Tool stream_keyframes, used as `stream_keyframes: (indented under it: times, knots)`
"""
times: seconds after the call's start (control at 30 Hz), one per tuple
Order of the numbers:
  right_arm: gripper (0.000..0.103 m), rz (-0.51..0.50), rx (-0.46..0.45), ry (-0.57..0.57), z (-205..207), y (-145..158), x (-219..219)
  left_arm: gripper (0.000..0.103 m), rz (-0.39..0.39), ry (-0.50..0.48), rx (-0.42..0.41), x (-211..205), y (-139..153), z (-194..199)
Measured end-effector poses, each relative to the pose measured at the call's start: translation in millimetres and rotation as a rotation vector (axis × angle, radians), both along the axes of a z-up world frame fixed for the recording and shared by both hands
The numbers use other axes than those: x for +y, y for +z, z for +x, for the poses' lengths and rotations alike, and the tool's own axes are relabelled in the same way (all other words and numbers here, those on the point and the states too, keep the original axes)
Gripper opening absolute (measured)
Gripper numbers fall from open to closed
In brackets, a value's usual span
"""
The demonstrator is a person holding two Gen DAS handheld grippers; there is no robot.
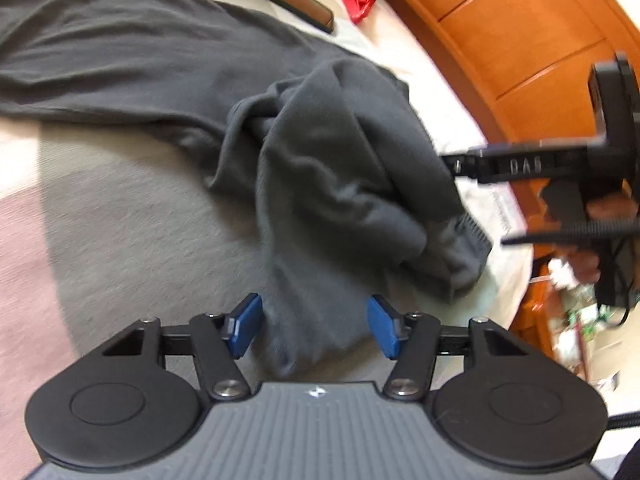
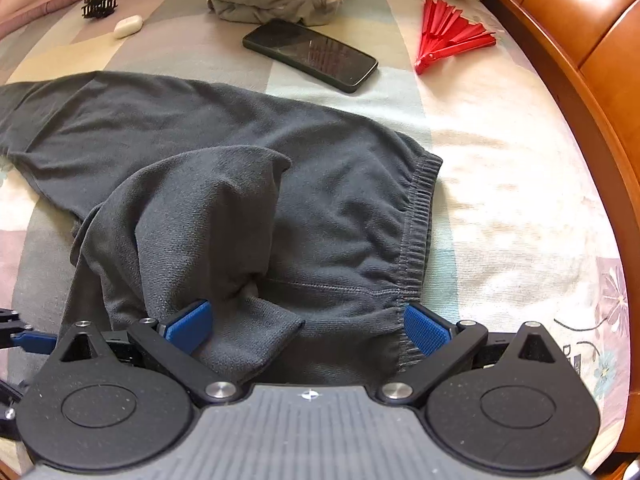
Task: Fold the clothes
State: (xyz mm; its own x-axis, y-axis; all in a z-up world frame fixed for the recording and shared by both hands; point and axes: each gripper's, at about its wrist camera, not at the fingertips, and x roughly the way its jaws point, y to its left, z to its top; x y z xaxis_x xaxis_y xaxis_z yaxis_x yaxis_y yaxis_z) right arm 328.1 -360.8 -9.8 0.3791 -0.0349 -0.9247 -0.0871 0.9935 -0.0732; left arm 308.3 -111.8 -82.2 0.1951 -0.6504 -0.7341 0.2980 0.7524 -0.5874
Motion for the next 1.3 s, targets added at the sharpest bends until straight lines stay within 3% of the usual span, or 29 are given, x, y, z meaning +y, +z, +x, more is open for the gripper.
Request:
stream_keyframes:
  times: [0.17, 0.33, 0.43, 0.53, 0.57, 0.6, 0.7, 0.9, 1.17, 1.3]
  knots:
    - [0.103, 0.012, 0.002, -0.005, -1.7, 0.4, -4.7, 0.055, -0.078, 0.018, 0.024, -7.4, -9.1, 15.8]
    - [0.103, 0.027, 0.003, -0.01, -6.2, -0.4, -13.5, 0.055, -0.188, 0.098, 0.153, 8.9, -23.0, -10.0]
    - [0.103, 0.036, 0.019, -0.038, -8.7, -6.8, -20.2, 0.045, -0.224, 0.163, 0.202, 17.8, -30.7, -14.6]
    - [0.103, 0.044, 0.034, -0.063, -11.4, -12.8, -24.4, 0.035, -0.233, 0.192, 0.198, 12.6, -37.7, 0.0]
    - [0.103, 0.045, 0.038, -0.068, -12.3, -13.8, -25.2, 0.018, -0.213, 0.196, 0.189, 8.5, -40.1, 4.9]
    - [0.103, 0.045, 0.041, -0.073, -13.1, -14.7, -25.9, 0.007, -0.19, 0.202, 0.187, 5.3, -42.0, 7.2]
    - [0.103, 0.037, 0.036, -0.069, -14.8, -12.3, -28.7, 0.007, -0.167, 0.245, 0.205, 2.6, -42.9, 5.6]
    - [0.103, 0.031, 0.037, -0.076, -15.9, -12.3, -35.7, 0.003, -0.086, 0.241, 0.217, 11.8, -22.2, -6.2]
    - [0.103, 0.046, 0.041, -0.051, -15.4, -10.4, -25.9, 0.003, 0.08, 0.28, 0.253, 87.4, 2.4, -10.9]
    - [0.103, 0.048, 0.027, -0.035, -10.3, -5.0, -20.9, 0.003, 0.206, 0.309, 0.273, 137.6, 11.9, -13.5]
